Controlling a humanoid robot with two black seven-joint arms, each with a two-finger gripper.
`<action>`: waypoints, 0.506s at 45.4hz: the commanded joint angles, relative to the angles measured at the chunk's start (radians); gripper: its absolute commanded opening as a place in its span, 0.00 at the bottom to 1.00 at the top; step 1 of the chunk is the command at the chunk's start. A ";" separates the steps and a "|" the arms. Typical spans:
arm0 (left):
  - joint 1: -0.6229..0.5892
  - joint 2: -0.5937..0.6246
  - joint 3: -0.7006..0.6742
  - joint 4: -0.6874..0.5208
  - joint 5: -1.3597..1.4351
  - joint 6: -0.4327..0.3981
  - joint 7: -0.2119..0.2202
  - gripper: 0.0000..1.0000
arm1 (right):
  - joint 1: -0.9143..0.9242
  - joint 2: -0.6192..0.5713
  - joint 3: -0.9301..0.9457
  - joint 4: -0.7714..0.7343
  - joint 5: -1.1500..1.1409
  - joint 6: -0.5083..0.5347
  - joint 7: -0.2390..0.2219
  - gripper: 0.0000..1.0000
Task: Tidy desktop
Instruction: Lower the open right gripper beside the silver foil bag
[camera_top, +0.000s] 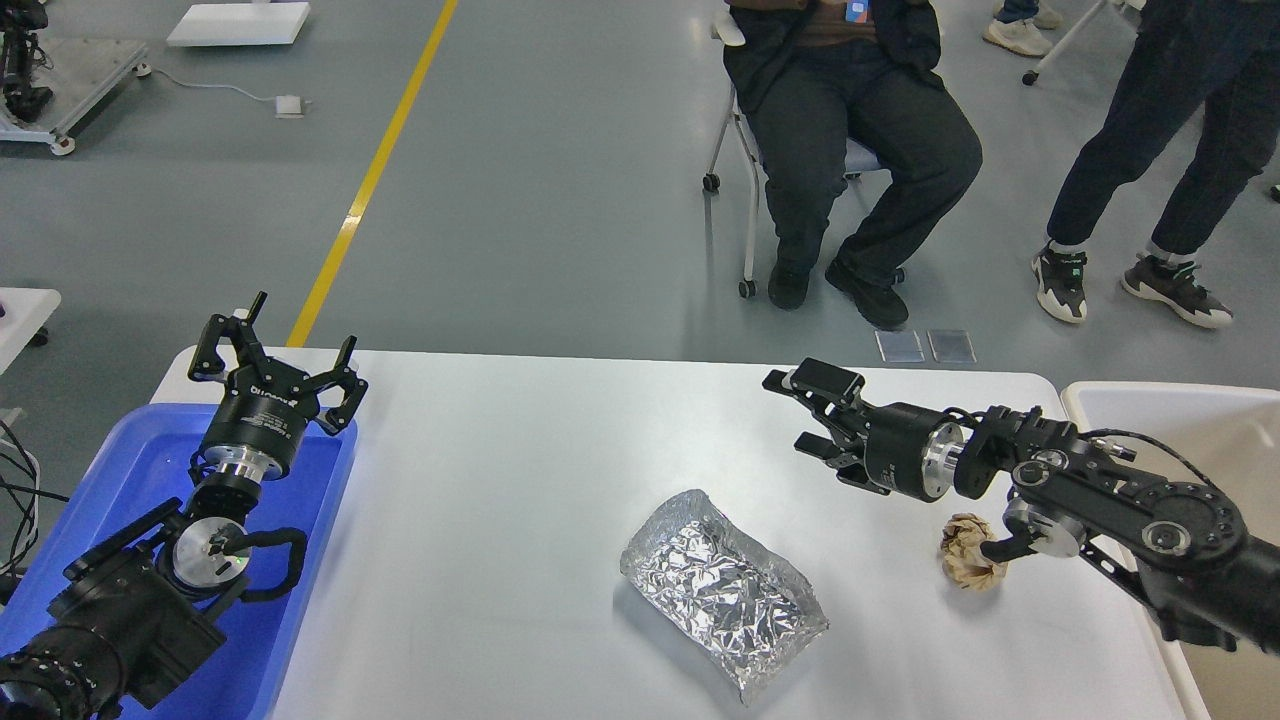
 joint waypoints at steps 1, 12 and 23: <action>0.000 0.000 0.000 0.000 0.000 0.000 0.000 1.00 | -0.008 -0.029 -0.143 0.006 -0.256 -0.108 0.088 1.00; 0.000 0.000 0.000 0.000 0.000 0.000 0.000 1.00 | -0.082 -0.016 -0.150 0.029 -0.302 -0.163 0.126 1.00; 0.000 0.000 0.000 0.000 0.000 0.000 0.000 1.00 | -0.139 0.005 -0.154 0.012 -0.415 -0.229 0.154 1.00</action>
